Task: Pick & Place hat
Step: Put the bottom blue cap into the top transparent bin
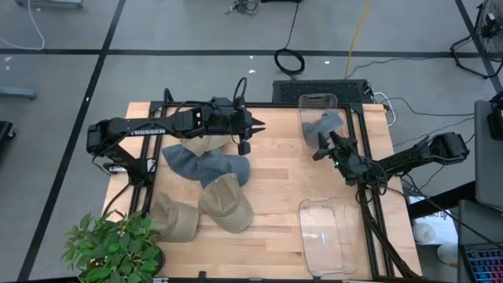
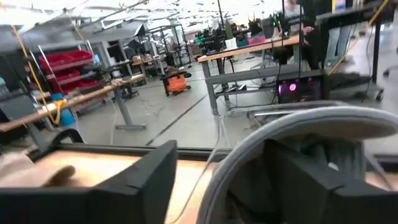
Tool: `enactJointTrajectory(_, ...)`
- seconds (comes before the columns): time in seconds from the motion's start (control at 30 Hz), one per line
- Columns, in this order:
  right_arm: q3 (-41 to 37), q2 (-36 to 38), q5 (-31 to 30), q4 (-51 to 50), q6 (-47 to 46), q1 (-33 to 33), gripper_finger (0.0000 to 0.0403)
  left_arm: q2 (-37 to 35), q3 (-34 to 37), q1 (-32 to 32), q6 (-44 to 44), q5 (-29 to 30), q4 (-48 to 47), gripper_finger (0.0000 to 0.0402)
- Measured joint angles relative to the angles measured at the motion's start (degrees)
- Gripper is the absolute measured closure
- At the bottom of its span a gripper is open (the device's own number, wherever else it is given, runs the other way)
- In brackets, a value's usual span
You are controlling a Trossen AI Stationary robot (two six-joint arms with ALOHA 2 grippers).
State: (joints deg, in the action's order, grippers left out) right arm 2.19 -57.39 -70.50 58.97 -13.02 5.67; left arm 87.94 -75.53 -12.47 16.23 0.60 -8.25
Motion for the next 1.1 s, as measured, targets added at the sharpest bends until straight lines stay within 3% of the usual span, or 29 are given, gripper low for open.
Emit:
enactJointTrajectory(0.23,6.07,-0.02,-0.2,4.71,22.03,0.02,0.0112,0.0,0.0,0.02,-0.26,0.0,-0.85,0.0325)
enactJointTrajectory(0.57,19.88,-0.02,-0.89,-3.31,38.88,5.18,0.0111,0.02,0.0,0.0,-0.59,0.07,-1.97,0.0325)
enactJointTrajectory(0.63,22.99,-0.02,-3.74,-5.83,44.4,6.35,0.0112,0.02,0.0,0.02,-0.31,0.07,-2.03,0.0325)
enactJointTrajectory(0.77,31.09,-0.08,-18.02,-10.77,57.64,8.06,0.0112,0.02,0.0,0.0,-0.28,0.07,-2.52,0.0325)
enactJointTrajectory(0.83,34.66,-0.24,-19.35,-11.05,65.44,8.12,0.0112,0.02,0.0,0.0,-0.28,0.07,-2.76,0.0325)
enactJointTrajectory(1.0,40.68,0.35,-19.46,-15.5,67.06,8.01,0.0112,0.02,0.0,0.0,-0.32,0.06,-2.83,0.0325)
enactJointTrajectory(1.1,39.87,0.09,-19.39,-15.76,62.01,6.73,0.0112,0.02,0.0,0.02,-0.51,0.04,-2.94,0.0325)
